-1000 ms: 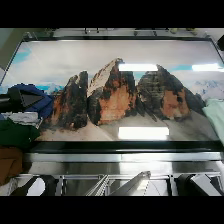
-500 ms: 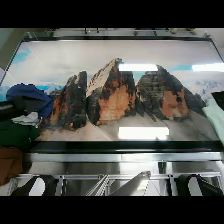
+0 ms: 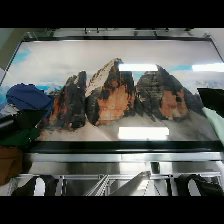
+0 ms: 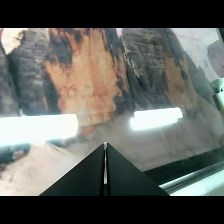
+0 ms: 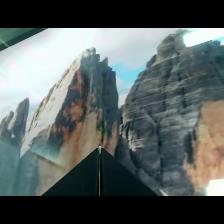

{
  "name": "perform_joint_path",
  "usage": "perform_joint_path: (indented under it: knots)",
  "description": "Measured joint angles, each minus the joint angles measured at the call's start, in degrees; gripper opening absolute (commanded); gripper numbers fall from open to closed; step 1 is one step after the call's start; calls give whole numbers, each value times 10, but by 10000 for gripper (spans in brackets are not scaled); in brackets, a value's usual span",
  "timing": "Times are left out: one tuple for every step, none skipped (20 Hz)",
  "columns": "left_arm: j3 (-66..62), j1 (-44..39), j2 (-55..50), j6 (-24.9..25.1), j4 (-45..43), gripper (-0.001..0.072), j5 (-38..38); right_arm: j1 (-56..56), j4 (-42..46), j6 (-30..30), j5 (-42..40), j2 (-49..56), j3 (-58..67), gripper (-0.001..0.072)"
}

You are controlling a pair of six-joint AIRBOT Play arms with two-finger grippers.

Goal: Fold the shirts.

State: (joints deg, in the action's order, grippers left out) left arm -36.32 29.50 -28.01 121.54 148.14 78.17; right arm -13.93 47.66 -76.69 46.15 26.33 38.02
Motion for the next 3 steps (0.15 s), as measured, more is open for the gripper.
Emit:
perform_joint_path:
  knots:
    - [1,0,3,-7,0,18,0,1,-2,0,0,0,0,25]
    - [2,0,4,-11,0,18,0,2,-2,0,1,0,0,24]
    - [2,0,2,-17,0,18,0,3,-2,0,1,0,-1,24]
